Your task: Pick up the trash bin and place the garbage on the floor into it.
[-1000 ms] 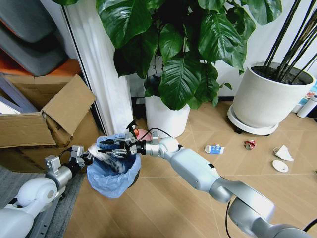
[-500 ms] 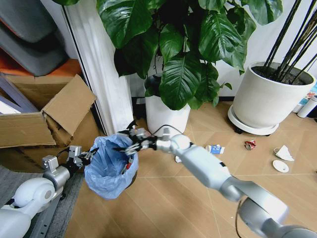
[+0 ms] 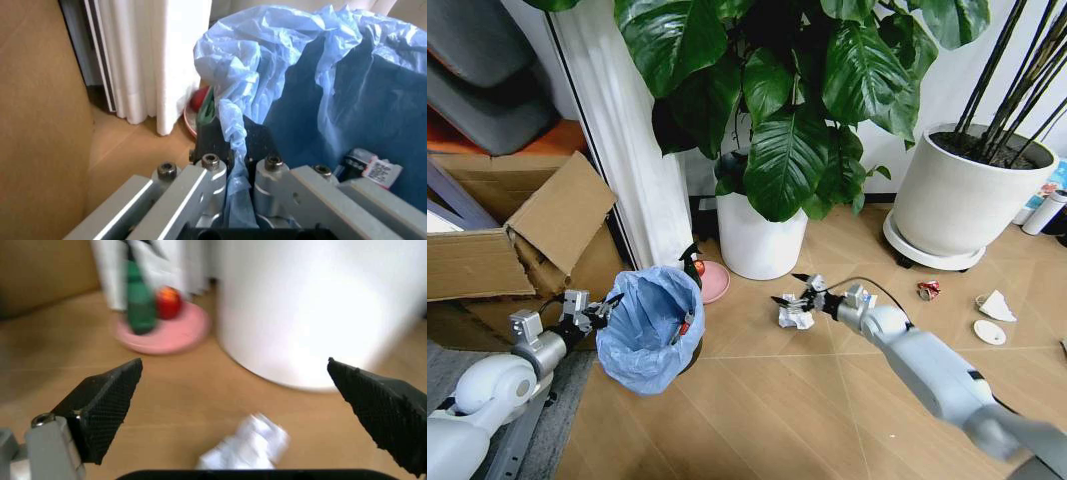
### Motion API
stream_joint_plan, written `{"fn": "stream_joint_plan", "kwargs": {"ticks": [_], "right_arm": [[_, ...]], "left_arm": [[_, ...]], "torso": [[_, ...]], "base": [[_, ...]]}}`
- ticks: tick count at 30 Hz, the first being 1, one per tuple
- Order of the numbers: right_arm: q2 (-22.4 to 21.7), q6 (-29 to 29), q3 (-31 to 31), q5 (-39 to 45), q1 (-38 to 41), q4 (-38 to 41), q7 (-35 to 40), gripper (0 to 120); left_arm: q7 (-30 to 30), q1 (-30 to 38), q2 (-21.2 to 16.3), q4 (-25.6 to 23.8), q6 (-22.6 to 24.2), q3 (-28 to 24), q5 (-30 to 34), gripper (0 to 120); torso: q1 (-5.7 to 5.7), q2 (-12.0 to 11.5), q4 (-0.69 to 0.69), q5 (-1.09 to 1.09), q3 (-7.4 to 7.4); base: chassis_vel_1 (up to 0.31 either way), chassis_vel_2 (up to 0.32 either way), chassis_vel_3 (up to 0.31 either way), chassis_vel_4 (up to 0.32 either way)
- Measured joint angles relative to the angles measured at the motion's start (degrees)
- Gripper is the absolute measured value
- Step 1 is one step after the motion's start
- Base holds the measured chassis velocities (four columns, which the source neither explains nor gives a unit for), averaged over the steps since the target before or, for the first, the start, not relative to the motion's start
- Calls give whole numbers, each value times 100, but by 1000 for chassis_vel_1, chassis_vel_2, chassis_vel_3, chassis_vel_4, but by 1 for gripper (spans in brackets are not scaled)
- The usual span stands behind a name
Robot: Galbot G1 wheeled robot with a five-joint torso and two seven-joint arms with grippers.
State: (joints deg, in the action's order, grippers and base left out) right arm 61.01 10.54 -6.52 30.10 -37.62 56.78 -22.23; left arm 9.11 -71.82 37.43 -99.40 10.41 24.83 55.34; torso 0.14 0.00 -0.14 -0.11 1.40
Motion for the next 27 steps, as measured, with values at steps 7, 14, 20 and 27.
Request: {"fn": "stream_joint_plan", "kwargs": {"ticks": [7,14,20,27], "right_arm": [[504,-188,-122,-24,-183,-86,1350,100],[933,-623,-143,-150,-257,-278,2513,100],[1084,-669,-87,-178,-130,-613,2468,100],[1299,-701,-96,-279,137,-1234,2282,100]], "left_arm": [[1,-4,3,-43,-1,17,21,0],[-10,-83,14,-132,-3,68,22,0],[-50,-97,9,-177,-2,112,27,0],[-99,-108,-52,-238,1,172,91,0]], "torso": [[0,0,2,2,0],[0,0,0,-1,0],[0,0,-1,-2,0],[0,0,-1,1,0]], "base": [[0,0,0,0],[0,0,0,0],[0,0,0,0],[0,0,0,0]]}}
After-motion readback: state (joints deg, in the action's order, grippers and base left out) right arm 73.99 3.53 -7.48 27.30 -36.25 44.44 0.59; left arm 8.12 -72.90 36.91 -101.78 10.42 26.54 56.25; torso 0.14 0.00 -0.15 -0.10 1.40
